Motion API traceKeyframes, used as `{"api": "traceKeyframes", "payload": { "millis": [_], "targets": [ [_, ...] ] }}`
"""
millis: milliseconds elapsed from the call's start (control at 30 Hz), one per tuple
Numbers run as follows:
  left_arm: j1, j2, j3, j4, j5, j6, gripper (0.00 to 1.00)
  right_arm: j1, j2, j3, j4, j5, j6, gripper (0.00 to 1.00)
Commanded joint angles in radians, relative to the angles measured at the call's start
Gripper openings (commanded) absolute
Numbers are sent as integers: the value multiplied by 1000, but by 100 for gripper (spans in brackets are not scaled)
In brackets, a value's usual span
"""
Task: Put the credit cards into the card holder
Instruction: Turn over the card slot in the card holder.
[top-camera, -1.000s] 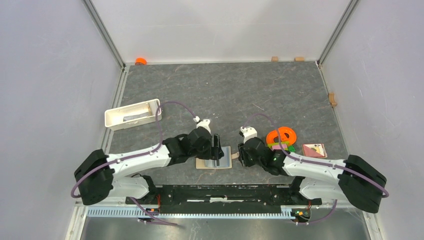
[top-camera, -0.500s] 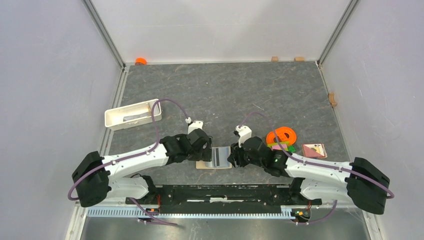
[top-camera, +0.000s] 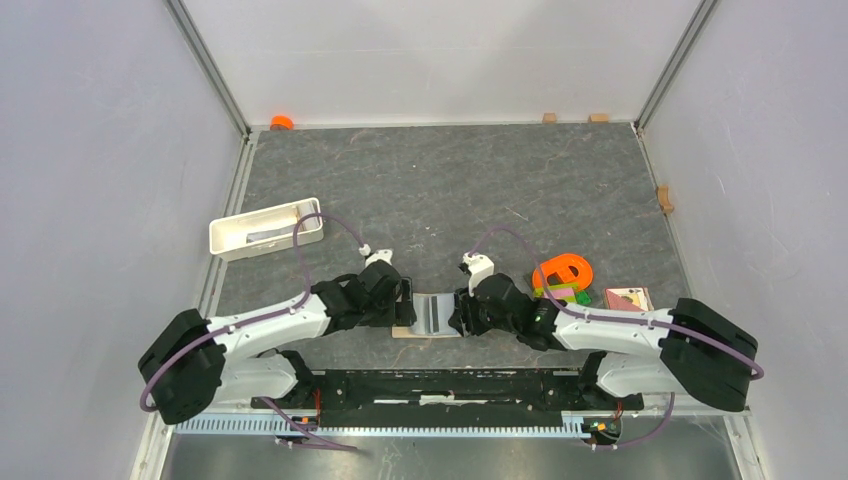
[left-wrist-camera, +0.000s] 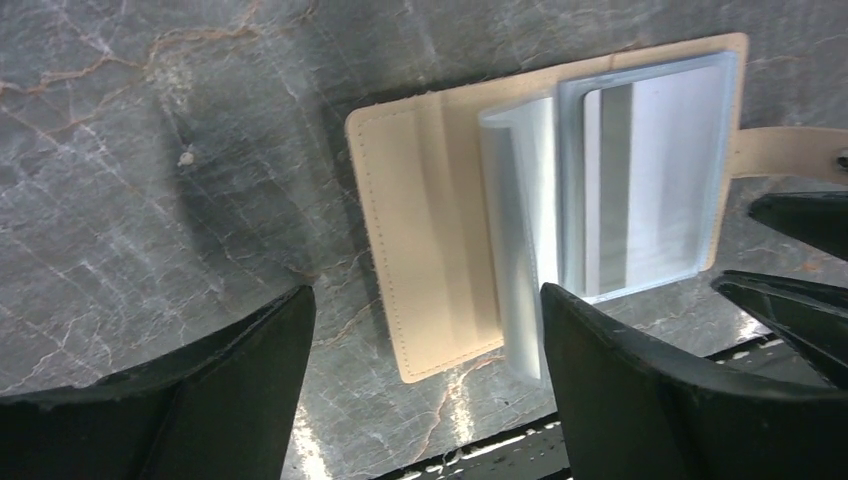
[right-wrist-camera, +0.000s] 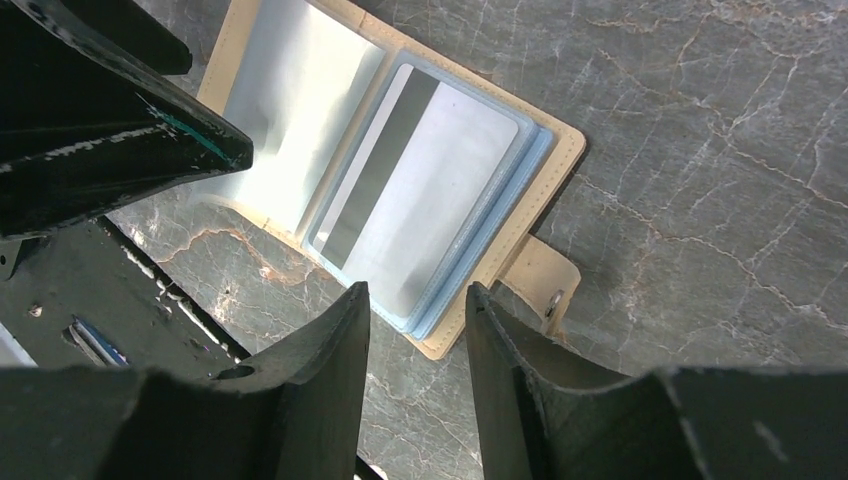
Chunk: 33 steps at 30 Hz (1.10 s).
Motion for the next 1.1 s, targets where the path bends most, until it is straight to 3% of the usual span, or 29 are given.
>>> {"api": "traceKeyframes", "payload": {
  "millis": [0,367,1067],
  "targets": [
    [13,-35,-13,77,28,-22,81,2,22,26,66,-5,31,44],
    [30,-30,-49,100,41,-41,57,3,57,3,108,-7,64,33],
    [33,-31,-61,102,40,-42,34,2,99,-17,113,-2,106,30]
  ]
}}
